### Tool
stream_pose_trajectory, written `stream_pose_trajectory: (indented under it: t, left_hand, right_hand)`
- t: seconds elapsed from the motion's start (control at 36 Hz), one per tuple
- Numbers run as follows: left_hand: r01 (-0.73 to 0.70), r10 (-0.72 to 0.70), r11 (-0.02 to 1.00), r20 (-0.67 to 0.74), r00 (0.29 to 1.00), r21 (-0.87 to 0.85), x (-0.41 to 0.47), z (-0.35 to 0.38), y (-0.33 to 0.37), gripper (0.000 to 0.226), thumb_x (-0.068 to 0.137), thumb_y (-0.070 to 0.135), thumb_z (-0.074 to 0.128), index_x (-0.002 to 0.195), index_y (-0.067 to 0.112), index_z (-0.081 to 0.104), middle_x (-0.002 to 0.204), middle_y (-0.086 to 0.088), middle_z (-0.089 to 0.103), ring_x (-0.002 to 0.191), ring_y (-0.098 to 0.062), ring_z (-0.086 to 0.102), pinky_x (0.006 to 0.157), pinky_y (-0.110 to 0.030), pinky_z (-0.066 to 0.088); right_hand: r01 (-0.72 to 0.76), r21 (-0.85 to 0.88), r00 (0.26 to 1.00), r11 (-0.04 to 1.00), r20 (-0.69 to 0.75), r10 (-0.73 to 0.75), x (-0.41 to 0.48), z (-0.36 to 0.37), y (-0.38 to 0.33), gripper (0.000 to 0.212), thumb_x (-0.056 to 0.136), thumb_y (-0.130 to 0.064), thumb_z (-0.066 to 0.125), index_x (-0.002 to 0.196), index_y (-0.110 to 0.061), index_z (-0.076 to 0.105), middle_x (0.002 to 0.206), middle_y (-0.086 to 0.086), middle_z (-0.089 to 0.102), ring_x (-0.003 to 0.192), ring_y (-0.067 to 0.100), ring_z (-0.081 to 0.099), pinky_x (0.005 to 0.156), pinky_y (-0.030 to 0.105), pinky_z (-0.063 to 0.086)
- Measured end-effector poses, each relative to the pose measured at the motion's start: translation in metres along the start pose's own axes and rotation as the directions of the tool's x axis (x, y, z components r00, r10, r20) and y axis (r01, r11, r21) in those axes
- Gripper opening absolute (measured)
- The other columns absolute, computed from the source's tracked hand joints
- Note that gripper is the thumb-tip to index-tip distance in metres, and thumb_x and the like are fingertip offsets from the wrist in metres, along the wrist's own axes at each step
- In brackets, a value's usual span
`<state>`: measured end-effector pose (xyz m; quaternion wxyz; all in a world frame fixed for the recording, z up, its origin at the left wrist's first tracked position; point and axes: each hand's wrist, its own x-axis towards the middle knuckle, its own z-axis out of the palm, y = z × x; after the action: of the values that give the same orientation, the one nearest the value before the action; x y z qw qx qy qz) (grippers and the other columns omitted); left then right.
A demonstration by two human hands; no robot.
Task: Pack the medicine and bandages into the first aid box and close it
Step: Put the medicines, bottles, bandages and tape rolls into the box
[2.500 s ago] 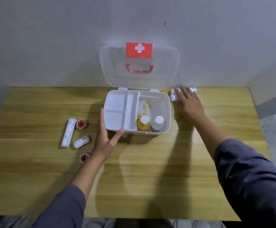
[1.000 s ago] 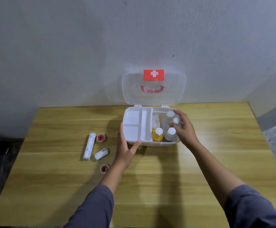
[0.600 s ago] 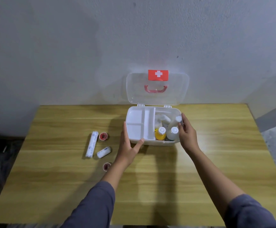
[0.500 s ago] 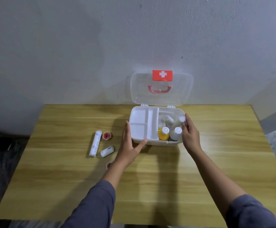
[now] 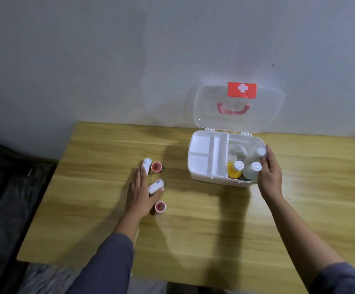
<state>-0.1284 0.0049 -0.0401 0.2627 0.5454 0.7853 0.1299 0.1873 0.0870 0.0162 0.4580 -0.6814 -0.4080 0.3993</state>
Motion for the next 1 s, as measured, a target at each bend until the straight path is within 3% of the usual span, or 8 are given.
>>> stream_pose_trajectory:
  t: [0.11,0.28,0.39,0.53,0.69,0.75,0.83,1.0]
  left_hand:
    - [0.032,-0.031,0.999,-0.118,0.993,0.006,0.008,0.001,0.002,0.076,0.09,0.034,0.054,0.147,0.009,0.011,0.155,-0.016,0.018,0.139,-0.034,0.025,0.11,-0.04,0.023]
    - [0.008,-0.001,1.0,-0.215,0.977,0.029,0.011,-0.003,-0.003,0.065,0.087,0.019,0.059,0.142,0.002,0.029,0.143,-0.023,0.039,0.125,-0.042,0.04,0.102,-0.045,0.031]
    - [0.041,-0.039,0.999,-0.23,0.972,0.003,0.013,-0.004,-0.01,0.063,0.086,0.017,0.061,0.139,-0.001,0.032,0.133,-0.027,0.045,0.116,-0.045,0.043,0.098,-0.048,0.034]
    - [0.084,-0.142,0.977,-0.301,0.943,-0.199,0.014,-0.011,0.002,0.06,0.087,0.014,0.059,0.137,-0.005,0.032,0.119,-0.031,0.046,0.112,-0.047,0.04,0.096,-0.047,0.03]
    - [-0.147,-0.003,0.928,-0.401,0.916,-0.343,0.014,-0.025,0.074,0.061,0.089,0.022,0.056,0.138,-0.002,0.03,0.13,-0.025,0.042,0.116,-0.037,0.036,0.095,-0.038,0.031]
    - [-0.235,0.096,0.915,-0.389,0.916,-0.327,0.011,-0.022,0.101,0.066,0.088,0.037,0.048,0.141,0.002,0.027,0.132,-0.02,0.042,0.117,-0.029,0.035,0.095,-0.035,0.031]
    - [-0.313,0.22,0.912,-0.33,0.918,-0.264,0.005,-0.01,0.131,0.074,0.084,0.045,0.038,0.142,0.001,0.024,0.134,-0.021,0.04,0.121,-0.032,0.034,0.1,-0.035,0.028]
    - [-0.201,0.172,0.972,-0.214,0.962,-0.121,-0.007,0.009,0.168,0.065,0.09,0.022,0.051,0.144,0.004,0.02,0.136,-0.019,0.039,0.118,-0.037,0.036,0.1,-0.043,0.032]
  right_hand:
    - [0.003,-0.001,1.0,1.0,-0.003,-0.003,-0.001,0.0,0.0,0.041,0.099,-0.018,0.037,0.141,-0.016,0.036,0.149,-0.001,0.037,0.136,0.011,0.034,0.111,0.024,0.026]
    - [-0.001,0.006,1.0,1.0,-0.012,0.001,0.001,0.002,0.002,0.041,0.099,-0.016,0.037,0.14,-0.017,0.037,0.148,-0.001,0.039,0.134,0.01,0.036,0.109,0.023,0.027]
    - [-0.002,0.014,1.0,1.0,-0.015,0.002,0.001,0.002,0.003,0.041,0.099,-0.018,0.038,0.14,-0.018,0.037,0.148,-0.001,0.039,0.134,0.011,0.036,0.112,0.026,0.028]
    - [-0.017,0.026,1.0,1.0,-0.01,0.018,0.001,0.0,0.002,0.041,0.099,-0.02,0.038,0.14,-0.02,0.038,0.148,-0.002,0.039,0.134,0.012,0.037,0.115,0.034,0.029]
    - [-0.014,0.034,1.0,0.999,0.0,0.014,-0.001,-0.001,-0.001,0.041,0.099,-0.021,0.038,0.14,-0.02,0.037,0.148,-0.001,0.039,0.134,0.013,0.038,0.113,0.033,0.03]
    - [-0.015,0.036,1.0,0.999,0.005,0.015,0.0,-0.001,-0.001,0.041,0.099,-0.021,0.038,0.14,-0.02,0.037,0.147,-0.001,0.039,0.133,0.013,0.038,0.112,0.032,0.03]
    - [-0.019,0.053,1.0,0.998,0.007,0.019,0.0,-0.002,0.001,0.041,0.099,-0.019,0.039,0.14,-0.02,0.038,0.146,-0.001,0.041,0.133,0.014,0.039,0.111,0.031,0.031]
    - [-0.018,0.072,1.0,0.997,0.015,0.016,0.0,-0.002,0.002,0.041,0.099,-0.016,0.038,0.14,-0.019,0.039,0.146,-0.003,0.041,0.131,0.009,0.038,0.109,0.026,0.03]
